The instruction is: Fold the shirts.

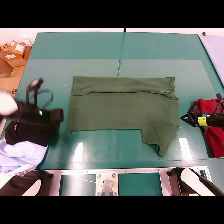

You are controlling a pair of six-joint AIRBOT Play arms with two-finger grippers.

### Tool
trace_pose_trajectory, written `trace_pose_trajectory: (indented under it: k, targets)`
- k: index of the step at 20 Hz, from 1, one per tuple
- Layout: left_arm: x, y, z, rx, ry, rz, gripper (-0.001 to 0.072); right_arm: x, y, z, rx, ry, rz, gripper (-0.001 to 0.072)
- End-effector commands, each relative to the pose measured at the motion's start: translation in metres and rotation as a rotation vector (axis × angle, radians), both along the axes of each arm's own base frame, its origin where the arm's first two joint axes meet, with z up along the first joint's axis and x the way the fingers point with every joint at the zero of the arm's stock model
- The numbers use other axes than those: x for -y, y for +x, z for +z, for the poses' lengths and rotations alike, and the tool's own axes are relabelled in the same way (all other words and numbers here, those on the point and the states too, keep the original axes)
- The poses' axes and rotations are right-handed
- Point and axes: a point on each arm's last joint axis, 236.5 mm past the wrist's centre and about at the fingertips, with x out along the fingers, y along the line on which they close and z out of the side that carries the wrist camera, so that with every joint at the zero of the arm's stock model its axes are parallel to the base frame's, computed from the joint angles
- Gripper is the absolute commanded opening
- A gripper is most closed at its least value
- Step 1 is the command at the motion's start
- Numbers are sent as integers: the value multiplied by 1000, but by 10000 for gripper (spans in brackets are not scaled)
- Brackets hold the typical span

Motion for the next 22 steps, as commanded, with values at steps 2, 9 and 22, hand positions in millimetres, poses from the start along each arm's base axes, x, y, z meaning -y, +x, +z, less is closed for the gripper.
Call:
trace_pose_trajectory:
  k: [2,9,22]
  targets:
    - [18,-19,-67,33,-200,241,266,0,5,-2,38,0,-52,17]
    - [12,-2,-98,112,-339,487,497,-4,37,20,164,93,-160,137]
    - [59,58,-124,39,-473,371,43,-4,27,13,119,84,-142,289]
